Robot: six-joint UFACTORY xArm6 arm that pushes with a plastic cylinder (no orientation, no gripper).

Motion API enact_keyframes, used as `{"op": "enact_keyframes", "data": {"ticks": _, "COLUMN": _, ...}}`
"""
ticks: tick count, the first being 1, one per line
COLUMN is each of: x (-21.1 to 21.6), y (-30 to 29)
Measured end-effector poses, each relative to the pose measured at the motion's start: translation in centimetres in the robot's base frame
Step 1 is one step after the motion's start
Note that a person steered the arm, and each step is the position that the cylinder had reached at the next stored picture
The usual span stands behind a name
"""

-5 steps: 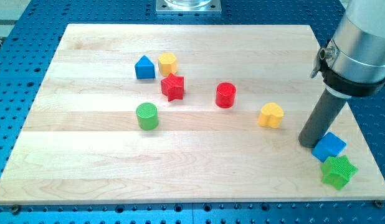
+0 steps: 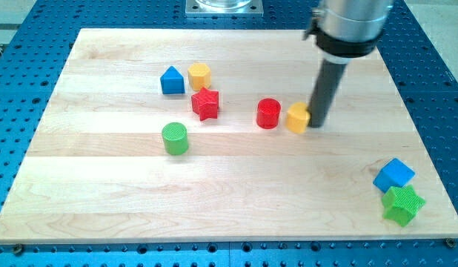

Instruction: Slide the yellow heart bottom of the red star

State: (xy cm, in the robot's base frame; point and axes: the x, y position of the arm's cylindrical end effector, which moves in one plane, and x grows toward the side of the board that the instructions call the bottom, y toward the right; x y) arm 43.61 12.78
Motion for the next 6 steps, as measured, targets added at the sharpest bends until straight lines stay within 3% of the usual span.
{"op": "enact_keyframes", "data": {"ticks": 3, "x": 0.8, "y": -1.9}}
{"op": "enact_keyframes", "data": {"ticks": 5, "x": 1.2, "y": -11.1}}
{"op": "enact_keyframes", "data": {"ticks": 6, "x": 0.6, "y": -12.9}}
